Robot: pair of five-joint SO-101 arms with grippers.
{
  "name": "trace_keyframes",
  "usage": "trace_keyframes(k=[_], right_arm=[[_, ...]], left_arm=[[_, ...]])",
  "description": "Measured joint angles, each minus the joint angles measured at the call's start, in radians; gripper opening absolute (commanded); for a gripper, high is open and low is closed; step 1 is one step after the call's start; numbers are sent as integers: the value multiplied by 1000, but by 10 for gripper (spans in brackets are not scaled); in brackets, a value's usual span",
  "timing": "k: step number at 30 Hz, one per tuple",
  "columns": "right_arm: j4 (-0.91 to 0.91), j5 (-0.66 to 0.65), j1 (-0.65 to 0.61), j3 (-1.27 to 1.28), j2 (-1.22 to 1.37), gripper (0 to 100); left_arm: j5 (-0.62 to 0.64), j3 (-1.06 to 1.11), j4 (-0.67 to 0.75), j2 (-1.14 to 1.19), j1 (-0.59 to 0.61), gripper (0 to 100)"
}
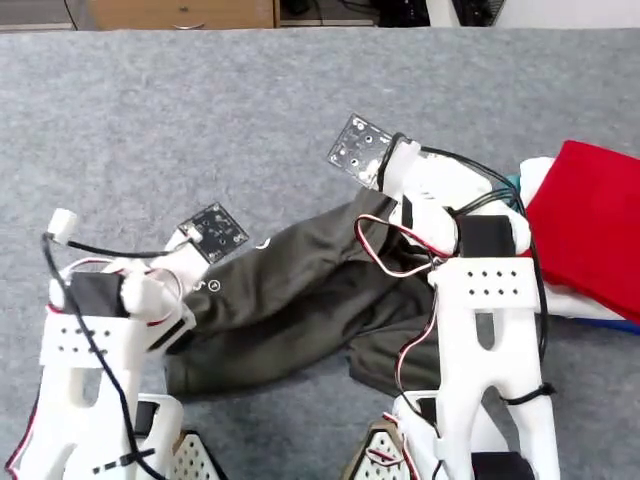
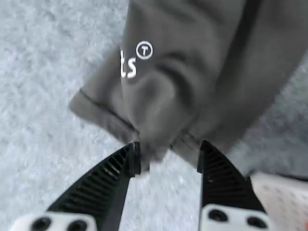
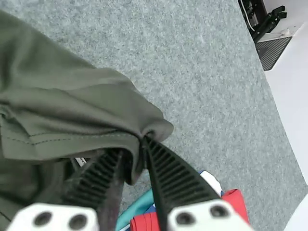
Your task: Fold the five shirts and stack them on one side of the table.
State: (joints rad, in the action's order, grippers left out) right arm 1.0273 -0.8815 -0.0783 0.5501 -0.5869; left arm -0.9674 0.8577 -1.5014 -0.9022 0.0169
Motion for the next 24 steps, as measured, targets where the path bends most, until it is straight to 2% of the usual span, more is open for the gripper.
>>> trace_keyframes(k=[6,11,16,24], right_arm=[[0,0,0,3,0,2],[6,0,0,3,0,2],[18,0,0,3,0,2],[18,0,0,3,0,2]], left_arm=[[-25,158,241,52,9,203],[-95,164,365,213,161,203],[-173,46,322,342,288,203],[-229,-189,117,371,341,203]])
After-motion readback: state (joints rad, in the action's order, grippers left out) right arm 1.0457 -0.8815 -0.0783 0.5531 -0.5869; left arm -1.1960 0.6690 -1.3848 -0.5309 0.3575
